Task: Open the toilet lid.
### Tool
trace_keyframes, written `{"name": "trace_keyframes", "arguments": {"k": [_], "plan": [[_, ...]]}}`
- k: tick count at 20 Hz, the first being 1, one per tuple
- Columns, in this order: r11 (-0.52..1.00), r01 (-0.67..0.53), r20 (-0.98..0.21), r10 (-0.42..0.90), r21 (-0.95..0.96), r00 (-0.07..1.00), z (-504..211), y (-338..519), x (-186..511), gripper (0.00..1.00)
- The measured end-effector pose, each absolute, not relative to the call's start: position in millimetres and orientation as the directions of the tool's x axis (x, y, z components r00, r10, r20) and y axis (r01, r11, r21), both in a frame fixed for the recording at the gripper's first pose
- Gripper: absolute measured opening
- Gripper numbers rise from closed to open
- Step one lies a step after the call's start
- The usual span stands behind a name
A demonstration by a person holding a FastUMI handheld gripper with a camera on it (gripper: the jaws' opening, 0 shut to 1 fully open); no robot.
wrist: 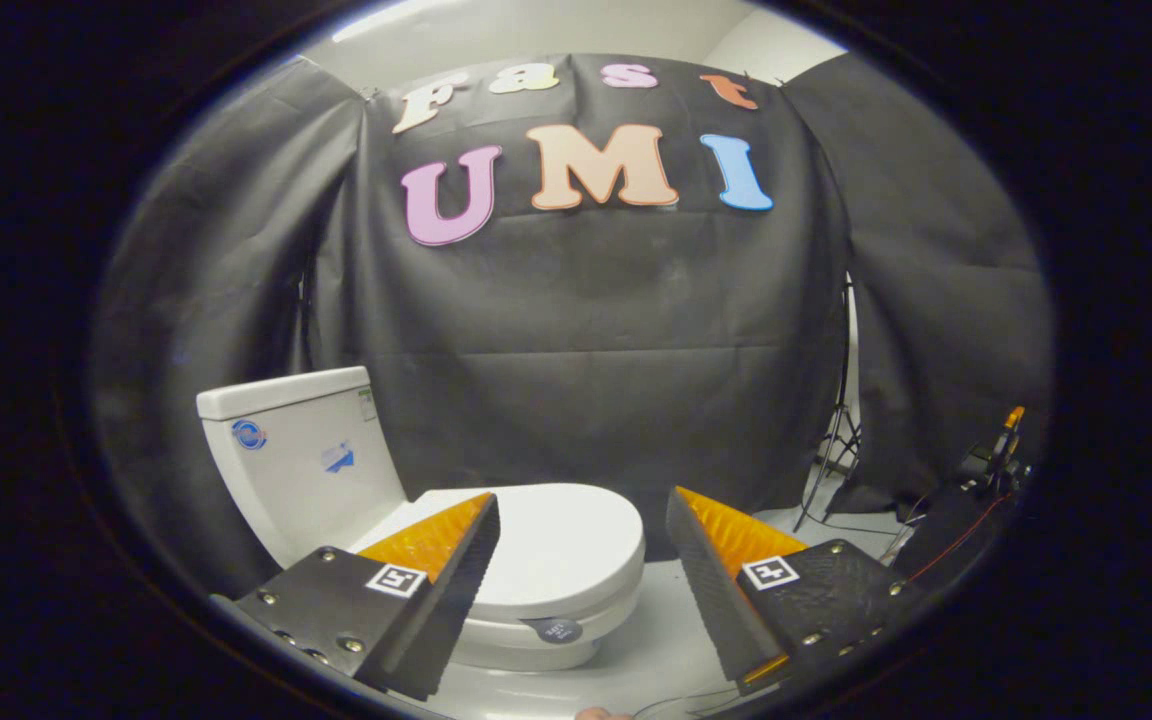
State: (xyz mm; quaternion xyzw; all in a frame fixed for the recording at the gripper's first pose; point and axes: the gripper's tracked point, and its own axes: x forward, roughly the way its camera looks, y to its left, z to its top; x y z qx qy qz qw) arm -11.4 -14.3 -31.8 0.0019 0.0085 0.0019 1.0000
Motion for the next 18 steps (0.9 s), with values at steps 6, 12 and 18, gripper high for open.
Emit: {"name": "trace_keyframes", "arguments": {"k": [6, 12, 18], "plan": [[0.999, 0.027, -0.139, -0.020, 0.045, 0.990, -75.3, -22.6, 11.3, 0.99], [0.992, 0.059, -0.236, -0.031, 0.113, 0.971, -112.4, -23.0, 23.8, 0.99], [0.960, 0.146, -0.420, -0.033, 0.238, 0.907, -177.1, -23.4, 31.6, 0.99]]}}
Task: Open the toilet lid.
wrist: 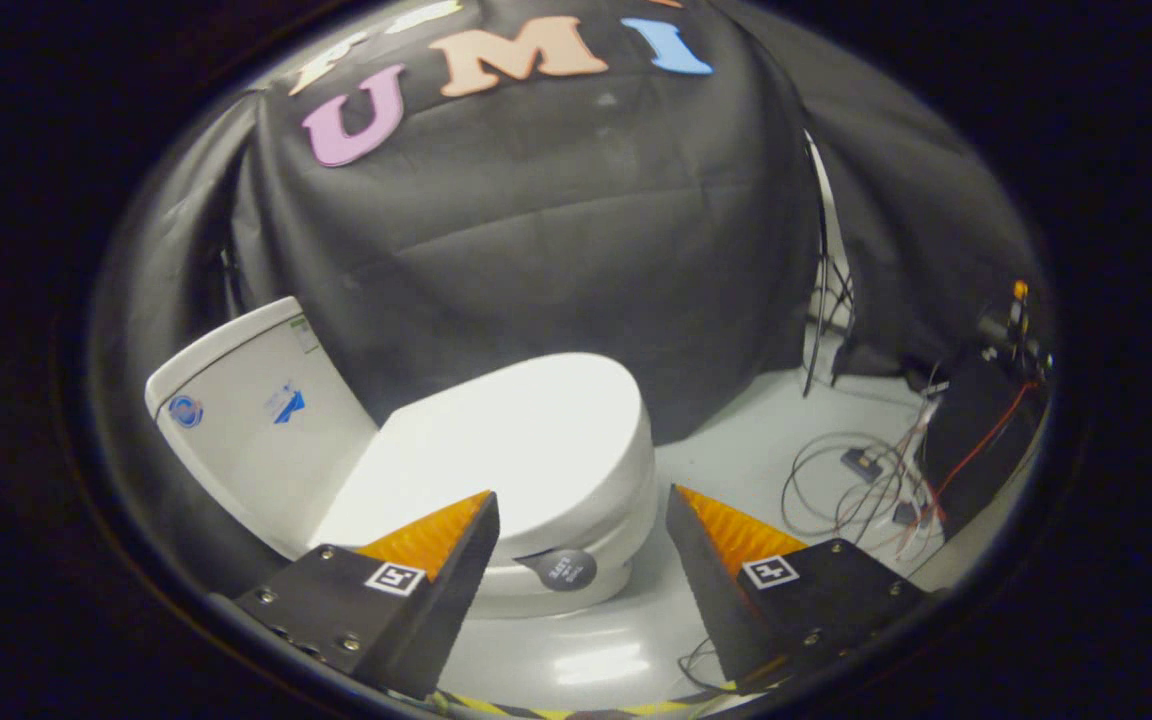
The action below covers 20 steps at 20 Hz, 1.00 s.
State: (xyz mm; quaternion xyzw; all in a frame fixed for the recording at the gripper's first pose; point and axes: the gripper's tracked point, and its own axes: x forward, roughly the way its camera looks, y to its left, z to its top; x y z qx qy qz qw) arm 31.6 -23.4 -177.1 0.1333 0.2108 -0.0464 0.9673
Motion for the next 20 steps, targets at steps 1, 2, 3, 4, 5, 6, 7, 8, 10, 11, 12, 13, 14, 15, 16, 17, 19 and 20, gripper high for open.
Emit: {"name": "trace_keyframes", "arguments": {"k": [1, 2, 3, 4, 5, 6, 7, 8, 10, 11, 12, 13, 14, 15, 16, 17, 19, 20], "plan": [[0.947, 0.176, -0.459, -0.034, 0.270, 0.888, -189.7, -24.8, 31.4, 0.99], [0.936, 0.210, -0.495, -0.046, 0.282, 0.868, -201.9, -27.8, 31.8, 1.00], [0.927, 0.235, -0.517, -0.052, 0.294, 0.854, -212.1, -27.6, 33.4, 1.00], [0.917, 0.255, -0.536, -0.056, 0.305, 0.842, -220.3, -29.0, 34.1, 1.00], [0.908, 0.271, -0.553, -0.054, 0.320, 0.832, -226.6, -29.7, 33.1, 1.00], [0.897, 0.286, -0.563, -0.052, 0.336, 0.825, -231.4, -29.2, 32.3, 1.00], [0.885, 0.299, -0.571, -0.047, 0.356, 0.820, -236.2, -29.9, 32.4, 0.99], [0.867, 0.311, -0.580, -0.032, 0.388, 0.814, -239.5, -27.3, 34.0, 1.00], [0.810, 0.328, -0.583, 0.021, 0.487, 0.812, -245.1, -17.4, 39.7, 1.00], [0.770, 0.339, -0.582, 0.052, 0.541, 0.811, -250.0, -10.2, 43.5, 1.00], [0.730, 0.352, -0.580, 0.074, 0.586, 0.811, -252.2, -8.1, 44.3, 0.95], [0.696, 0.374, -0.586, 0.083, 0.614, 0.806, -261.8, -4.7, 46.4, 0.91], [0.666, 0.393, -0.593, 0.092, 0.633, 0.800, -268.6, -3.3, 47.0, 0.89], [0.635, 0.401, -0.594, 0.114, 0.660, 0.796, -271.1, -0.4, 47.9, 0.89], [0.588, 0.401, -0.580, 0.147, 0.703, 0.801, -270.1, 4.7, 50.4, 0.80], [0.544, 0.395, -0.561, 0.177, 0.741, 0.809, -272.2, 9.9, 56.6, 0.70], [0.515, 0.416, -0.565, 0.171, 0.750, 0.807, -275.5, 7.3, 54.4, 0.59], [0.503, 0.435, -0.574, 0.157, 0.747, 0.803, -285.5, 5.3, 54.2, 0.43]]}}
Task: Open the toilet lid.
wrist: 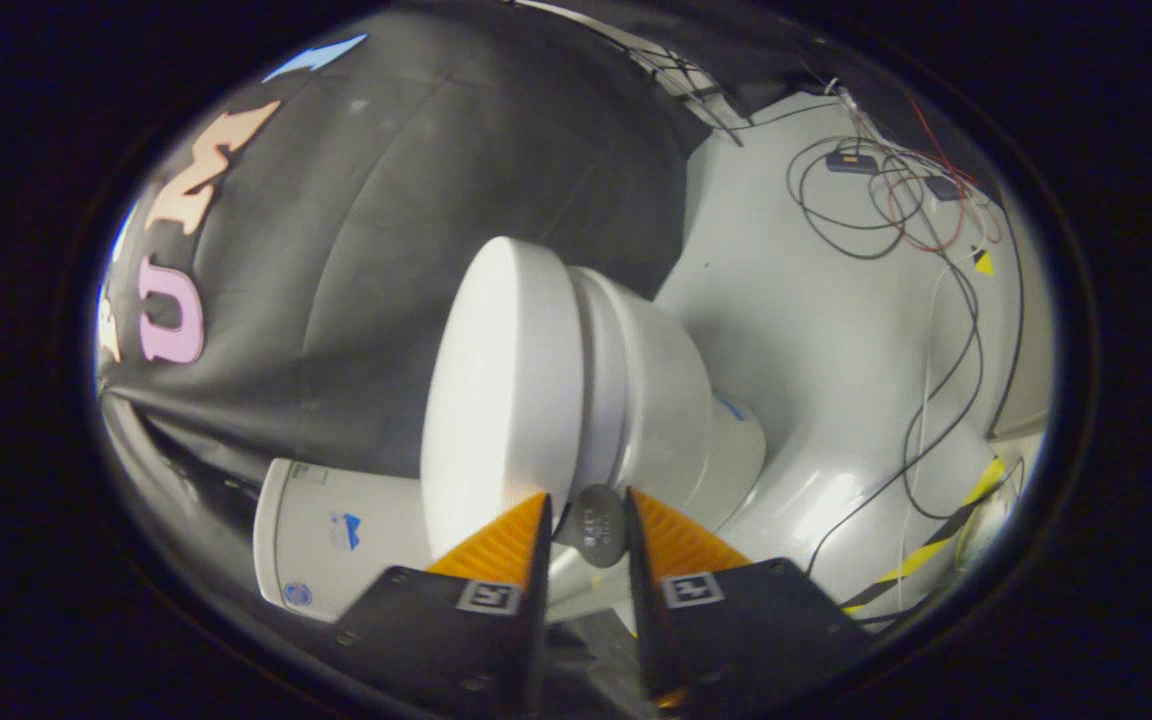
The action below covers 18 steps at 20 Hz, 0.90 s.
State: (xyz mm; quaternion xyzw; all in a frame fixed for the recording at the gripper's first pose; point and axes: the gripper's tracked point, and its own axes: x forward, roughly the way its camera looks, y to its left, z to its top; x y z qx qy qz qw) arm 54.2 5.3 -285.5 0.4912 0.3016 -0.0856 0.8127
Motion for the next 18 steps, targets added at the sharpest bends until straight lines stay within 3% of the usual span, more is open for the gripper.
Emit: {"name": "trace_keyframes", "arguments": {"k": [2, 7, 8, 9, 18], "plan": [[0.463, 0.433, -0.553, 0.158, 0.773, 0.818, -276.8, -0.2, 54.2, 0.12], [0.480, 0.397, -0.530, 0.178, 0.782, 0.829, -269.3, -8.1, 45.8, 0.12], [0.464, 0.385, -0.512, 0.186, 0.798, 0.839, -274.6, -1.9, 55.7, 0.02], [0.460, 0.383, -0.512, 0.197, 0.801, 0.836, -271.5, 1.1, 54.9, 0.01], [0.565, 0.286, -0.461, 0.194, 0.774, 0.866, -204.6, 20.4, 53.6, 0.01]]}}
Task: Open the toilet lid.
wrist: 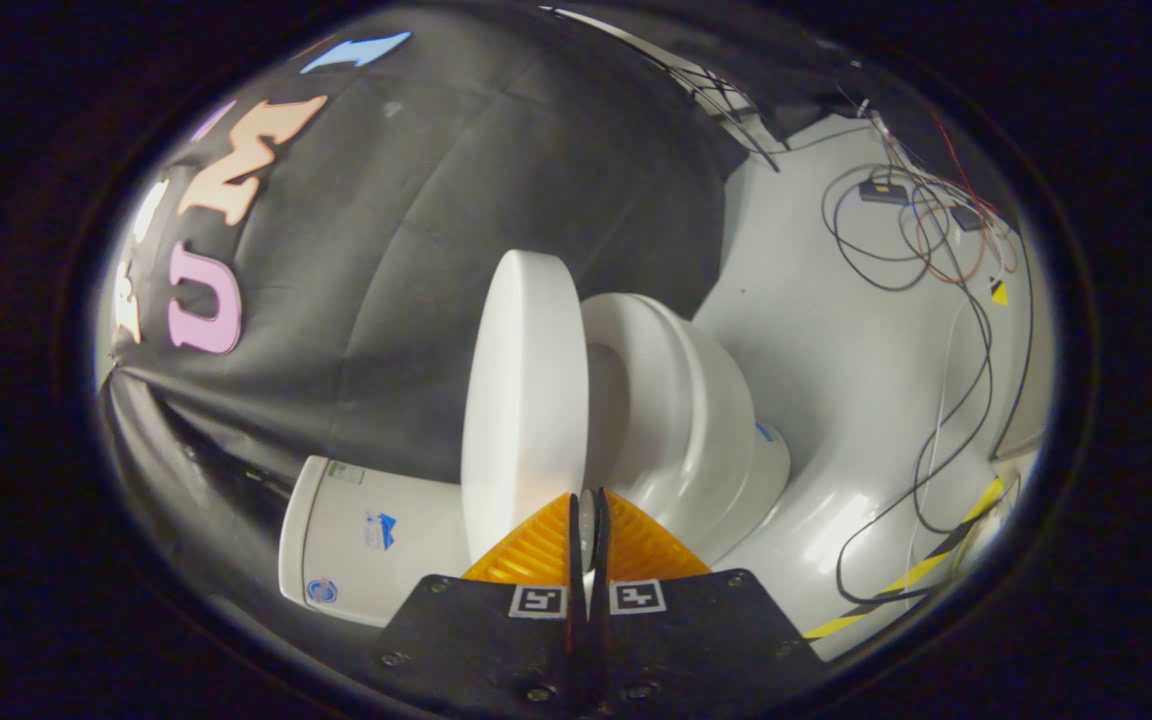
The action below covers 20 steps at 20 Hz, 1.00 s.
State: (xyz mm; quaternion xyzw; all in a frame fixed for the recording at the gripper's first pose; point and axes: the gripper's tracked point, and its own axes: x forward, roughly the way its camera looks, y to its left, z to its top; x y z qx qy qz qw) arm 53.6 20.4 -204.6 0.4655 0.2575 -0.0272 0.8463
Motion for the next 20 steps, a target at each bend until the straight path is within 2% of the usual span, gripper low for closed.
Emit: {"name": "trace_keyframes", "arguments": {"k": [9, 20], "plan": [[0.683, 0.072, -0.341, 0.267, 0.727, 0.901, -132.1, 54.8, 46.3, 0.01], [0.790, -0.032, -0.306, 0.274, 0.612, 0.912, -100.2, 78.3, 38.6, 0.02]]}}
